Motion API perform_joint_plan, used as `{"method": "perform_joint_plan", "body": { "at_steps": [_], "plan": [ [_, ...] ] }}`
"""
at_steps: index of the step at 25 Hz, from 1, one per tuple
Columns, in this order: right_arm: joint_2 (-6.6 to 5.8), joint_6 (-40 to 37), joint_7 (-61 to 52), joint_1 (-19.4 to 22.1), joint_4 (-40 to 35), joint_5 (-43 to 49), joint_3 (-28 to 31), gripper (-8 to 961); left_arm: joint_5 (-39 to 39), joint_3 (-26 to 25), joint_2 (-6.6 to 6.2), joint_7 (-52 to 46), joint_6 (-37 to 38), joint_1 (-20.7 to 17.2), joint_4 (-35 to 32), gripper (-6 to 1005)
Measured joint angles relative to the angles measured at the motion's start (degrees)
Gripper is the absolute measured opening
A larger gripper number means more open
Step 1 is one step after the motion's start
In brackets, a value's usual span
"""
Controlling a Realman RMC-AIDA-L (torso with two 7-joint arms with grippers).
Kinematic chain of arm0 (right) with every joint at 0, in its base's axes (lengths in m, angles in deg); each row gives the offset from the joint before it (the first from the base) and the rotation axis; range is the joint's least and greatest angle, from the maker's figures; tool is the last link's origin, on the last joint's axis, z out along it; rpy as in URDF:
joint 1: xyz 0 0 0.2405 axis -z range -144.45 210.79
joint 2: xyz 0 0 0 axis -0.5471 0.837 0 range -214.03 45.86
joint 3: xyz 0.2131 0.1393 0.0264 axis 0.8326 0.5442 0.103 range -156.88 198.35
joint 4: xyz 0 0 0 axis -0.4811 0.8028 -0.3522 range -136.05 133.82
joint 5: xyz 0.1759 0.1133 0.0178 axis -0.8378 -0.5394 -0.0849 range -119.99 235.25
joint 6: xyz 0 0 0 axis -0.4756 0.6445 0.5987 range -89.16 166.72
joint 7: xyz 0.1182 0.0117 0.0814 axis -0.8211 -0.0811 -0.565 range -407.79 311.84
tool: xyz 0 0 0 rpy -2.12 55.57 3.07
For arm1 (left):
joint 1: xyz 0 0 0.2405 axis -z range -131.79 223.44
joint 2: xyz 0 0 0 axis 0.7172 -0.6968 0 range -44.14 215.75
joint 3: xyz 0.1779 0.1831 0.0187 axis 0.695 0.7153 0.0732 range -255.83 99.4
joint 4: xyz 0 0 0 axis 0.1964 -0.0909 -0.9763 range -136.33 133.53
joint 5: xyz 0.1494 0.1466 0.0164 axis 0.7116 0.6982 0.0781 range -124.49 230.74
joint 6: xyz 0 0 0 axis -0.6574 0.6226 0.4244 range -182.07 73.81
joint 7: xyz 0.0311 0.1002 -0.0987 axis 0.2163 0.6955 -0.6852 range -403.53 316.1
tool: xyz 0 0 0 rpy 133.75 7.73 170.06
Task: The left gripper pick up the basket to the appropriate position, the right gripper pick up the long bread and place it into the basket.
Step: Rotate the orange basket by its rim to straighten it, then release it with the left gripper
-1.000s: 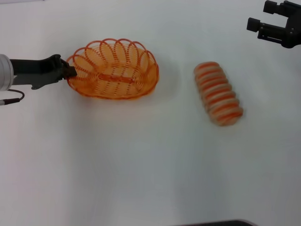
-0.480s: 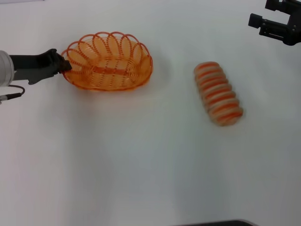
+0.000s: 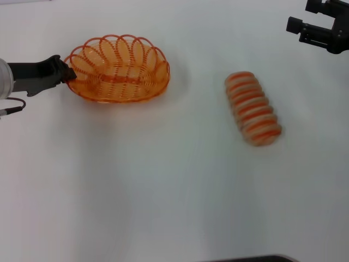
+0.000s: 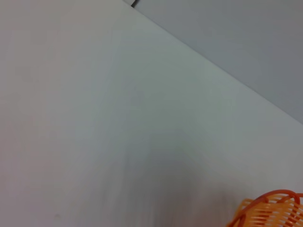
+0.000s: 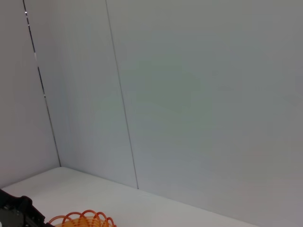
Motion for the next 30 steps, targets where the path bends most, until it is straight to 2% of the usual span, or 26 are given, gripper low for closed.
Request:
{"method": "perform_joint_plan", "body": {
  "at_steps": [14,30],
  "plan": [
    [0.00,-0.1,0.0,0.0,0.5,0.0,-0.5,833,-1.1,3.7,0.09,-0.3,-1.2,-2.1,0.1,83],
    [0.00,-0.2,0.0,-0.1,1.3,0.0,-0.6,845,-1.9,3.7,0.09,-0.4,-2.8,-4.1,0.2,82]
  ]
}}
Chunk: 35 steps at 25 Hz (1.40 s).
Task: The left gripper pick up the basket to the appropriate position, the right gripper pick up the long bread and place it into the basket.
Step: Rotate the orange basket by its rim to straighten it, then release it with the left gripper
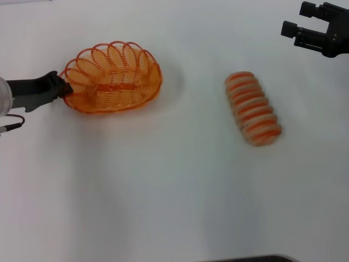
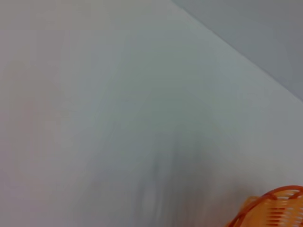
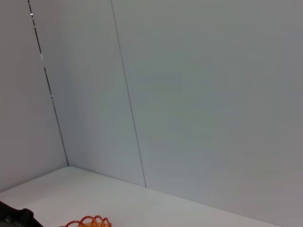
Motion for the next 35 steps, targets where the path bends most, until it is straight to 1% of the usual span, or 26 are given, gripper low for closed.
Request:
{"method": "perform_joint_plan", "body": {
  "at_steps": [10,23,30,35],
  "plan": [
    [0.00,0.0,0.0,-0.2,0.0,0.0,0.0,852,-0.7,0.1,0.00,0.0,0.2,-0.2,-2.0,80],
    [0.00,-0.1,-0.1,-0.5,0.0,0.0,0.0,861,-0.9,0.1,0.00,0.0,0.1,-0.3,-2.0,79],
    [-0.01,-0.6,-0.1,-0.8,0.0,0.0,0.0,866,-2.7,-0.1,-0.01,0.5,0.5,-0.7,-2.6,81],
    [-0.07,-0.6,-0.2,-0.8,0.0,0.0,0.0,870,-3.0,0.0,-0.07,0.5,1.6,-0.8,-3.6,155]
  ]
}}
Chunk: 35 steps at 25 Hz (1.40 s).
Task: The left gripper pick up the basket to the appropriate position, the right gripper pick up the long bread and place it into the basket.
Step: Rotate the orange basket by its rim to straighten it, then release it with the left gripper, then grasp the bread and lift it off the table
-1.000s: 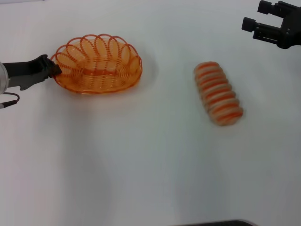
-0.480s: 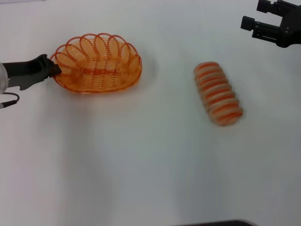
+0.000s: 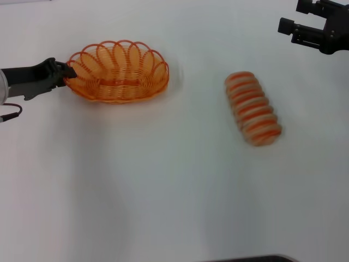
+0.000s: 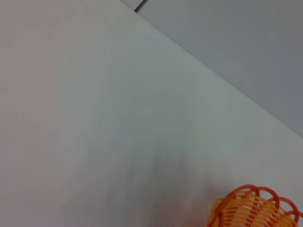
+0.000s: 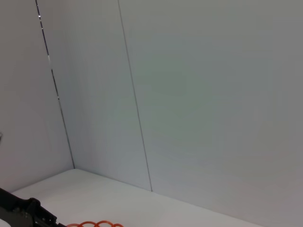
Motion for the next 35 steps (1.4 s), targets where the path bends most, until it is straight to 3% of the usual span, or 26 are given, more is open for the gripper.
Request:
{"method": "perform_joint_plan", "body": {
  "at_steps": [12,17,21,25,26,29,31,32,35],
  "plan": [
    [-0.01,-0.1,-0.1,0.1,0.0,0.0,0.0,878,-0.2,-0.4,-0.30,0.6,3.0,-0.3,-1.6,385],
    [-0.01,-0.3,-0.5,-0.1,0.0,-0.2,0.1,882,0.2,-4.1,-0.79,4.4,5.5,-0.1,-3.4,528],
    [0.05,-0.3,-0.7,-0.3,0.0,-2.0,0.1,885,0.2,-8.6,-1.20,9.3,6.7,0.1,-3.9,716],
    [-0.08,-0.3,-3.8,-0.4,0.1,-3.2,0.2,888,0.5,-9.8,-1.63,13.7,6.9,0.4,-4.2,905],
    [-0.19,-0.3,-5.5,-0.6,0.0,-3.3,0.1,888,0.6,-10.4,-1.83,15.4,7.1,0.7,-4.3,905],
    [-1.23,-0.4,-15.6,-1.4,-1.2,-3.4,-1.9,891,0.6,-11.1,-2.00,17.1,7.3,1.0,-4.3,906],
    [-2.60,-0.1,-22.9,-1.9,-2.0,-2.9,-5.0,892,0.4,-13.6,-3.15,24.6,12.0,2.7,-4.3,907],
    [-2.60,-0.1,-22.9,-1.9,-2.0,-2.9,-5.0,893,0.2,-14.0,-3.21,25.6,12.6,2.9,-4.3,907],
    [-5.65,0.2,-35.1,-3.6,-2.6,0.2,-9.5,895,-2.0,-17.2,-3.44,35.1,18.4,3.5,-4.7,908]
  ]
}}
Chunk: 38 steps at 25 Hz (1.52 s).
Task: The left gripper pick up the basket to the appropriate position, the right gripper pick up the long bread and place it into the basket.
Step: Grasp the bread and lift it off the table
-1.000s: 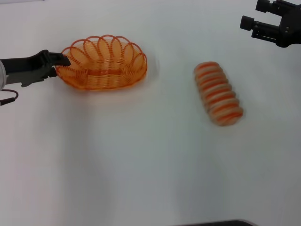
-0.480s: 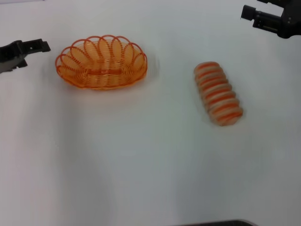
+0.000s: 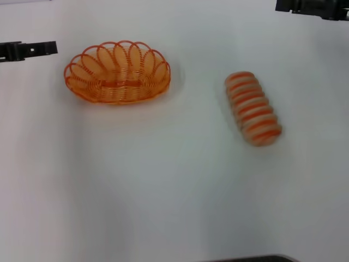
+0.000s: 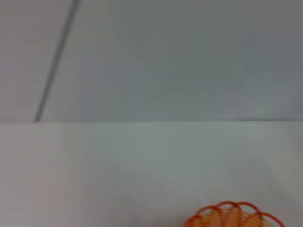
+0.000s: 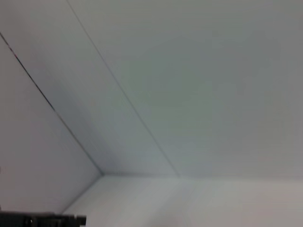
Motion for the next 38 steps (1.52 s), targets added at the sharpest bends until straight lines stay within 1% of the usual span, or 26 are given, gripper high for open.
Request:
{"method": "perform_joint_plan", "body": {
  "at_steps": [2,3,6,8,10,12,15,16,19,23,24,25,27,31,33,34,38],
  "plan": [
    [-1.97,-0.1,-8.2,-1.9,-0.2,3.6,-1.4,896,-2.3,-2.1,-0.34,7.8,4.8,0.1,-0.2,907],
    [-2.85,-0.2,-11.8,-3.0,-0.2,5.8,-1.6,897,-2.9,-2.7,-0.46,9.4,6.0,0.1,-0.2,906],
    [-5.22,-0.4,-21.6,-6.6,-0.2,13.1,-2.0,899,-7.1,-7.3,-1.21,18.2,11.4,0.2,0.7,902],
    [-6.21,-1.2,-27.6,-9.9,-0.3,19.3,-2.1,901,-8.9,-9.3,-1.40,22.0,13.1,0.1,1.3,901],
    [-6.56,-2.5,-31.4,-13.0,-0.3,25.4,-2.1,902,-9.2,-9.9,-1.47,24.3,12.4,-0.2,1.3,900],
    [-6.16,-4.3,-33.7,-16.2,-0.3,32.0,-2.2,904,-9.2,-10.0,-1.23,26.0,10.8,-0.6,1.3,900],
    [-4.59,-6.6,-35.8,-20.9,0.0,41.6,-3.7,906,-9.6,-10.2,-0.95,29.1,9.9,-0.9,1.6,900],
    [-4.02,-7.0,-37.3,-22.2,0.2,44.2,-4.8,906,-9.8,-10.2,-0.93,29.9,10.0,-0.9,1.7,900],
    [-3.15,-7.0,-42.6,-24.3,0.4,48.7,-8.6,909,-11.0,-10.2,-0.82,32.0,10.2,-0.9,1.8,900],
    [-2.23,-7.2,-46.4,-26.3,0.8,50.5,-10.7,929,-11.8,-10.0,-0.27,33.7,10.0,-1.0,2.0,900],
    [-1.74,-6.8,-47.6,-27.1,1.7,50.9,-11.5,939,-12.0,-10.1,-0.16,34.0,9.9,-1.0,2.0,900],
    [-1.74,-6.8,-47.6,-27.1,1.7,50.9,-11.5,948,-12.2,-10.1,-0.11,34.3,9.9,-1.0,2.1,900],
    [-1.09,-4.8,-49.1,-28.3,3.8,51.1,-12.4,958,-12.8,-10.2,-0.08,34.8,9.8,-1.0,2.6,900],
    [-0.95,-2.7,-50.4,-29.8,6.4,51.3,-13.6,958,-13.8,-10.3,-0.20,34.9,9.8,-0.9,2.9,900],
    [-0.89,-1.3,-51.7,-30.3,7.6,51.4,-15.5,957,-14.3,-10.3,-0.21,34.9,10.0,-0.9,2.8,900],
    [-0.81,0.1,-53.0,-30.8,9.2,51.4,-17.6,957,-14.6,-10.3,-0.22,34.9,10.1,-0.9,2.7,900],
    [-0.60,1.6,-54.3,-31.7,11.3,51.5,-19.6,957,-14.8,-10.2,-0.24,35.0,10.3,-0.9,2.6,900]
  ]
}}
